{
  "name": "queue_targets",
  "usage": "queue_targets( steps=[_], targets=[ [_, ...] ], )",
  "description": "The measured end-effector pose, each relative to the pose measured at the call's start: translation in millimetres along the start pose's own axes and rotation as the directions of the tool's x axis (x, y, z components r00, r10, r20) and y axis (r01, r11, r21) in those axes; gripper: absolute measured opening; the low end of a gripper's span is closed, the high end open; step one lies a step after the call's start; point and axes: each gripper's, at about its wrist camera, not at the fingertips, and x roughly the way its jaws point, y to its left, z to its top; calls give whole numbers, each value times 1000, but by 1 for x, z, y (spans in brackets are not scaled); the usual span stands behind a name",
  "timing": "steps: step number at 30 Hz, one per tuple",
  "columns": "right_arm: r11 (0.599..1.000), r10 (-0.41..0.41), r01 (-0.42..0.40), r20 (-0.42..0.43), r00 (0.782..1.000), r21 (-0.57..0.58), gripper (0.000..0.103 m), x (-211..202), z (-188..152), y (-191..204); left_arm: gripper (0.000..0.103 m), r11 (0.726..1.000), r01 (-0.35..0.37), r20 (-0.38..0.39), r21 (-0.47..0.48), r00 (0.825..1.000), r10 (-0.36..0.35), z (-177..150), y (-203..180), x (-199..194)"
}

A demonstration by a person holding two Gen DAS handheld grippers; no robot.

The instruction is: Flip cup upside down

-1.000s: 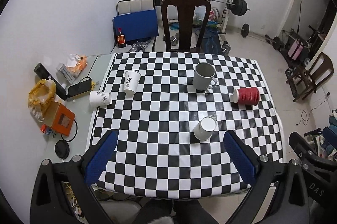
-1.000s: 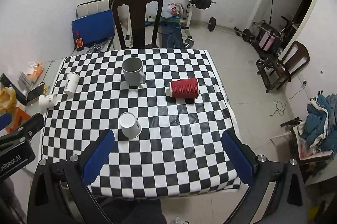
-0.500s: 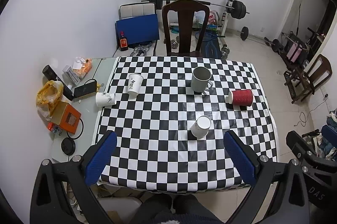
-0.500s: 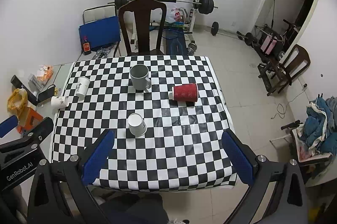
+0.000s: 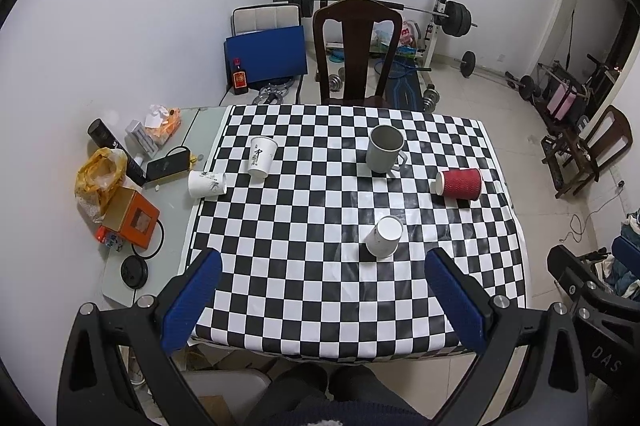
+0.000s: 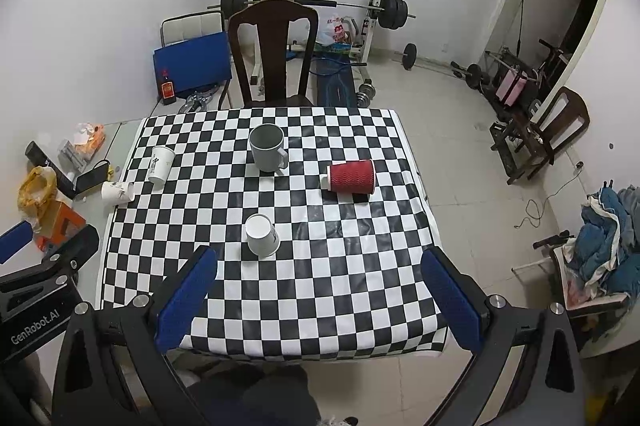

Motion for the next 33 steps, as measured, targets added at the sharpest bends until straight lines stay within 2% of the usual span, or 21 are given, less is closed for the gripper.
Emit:
queue_targets(
  steps=[33],
  targets=[
    [1000,10,-10,-1,1000,-5,103,-6,0,-3,103,1000,-9,8,-6,1000,9,-6,6,-4]
  ],
)
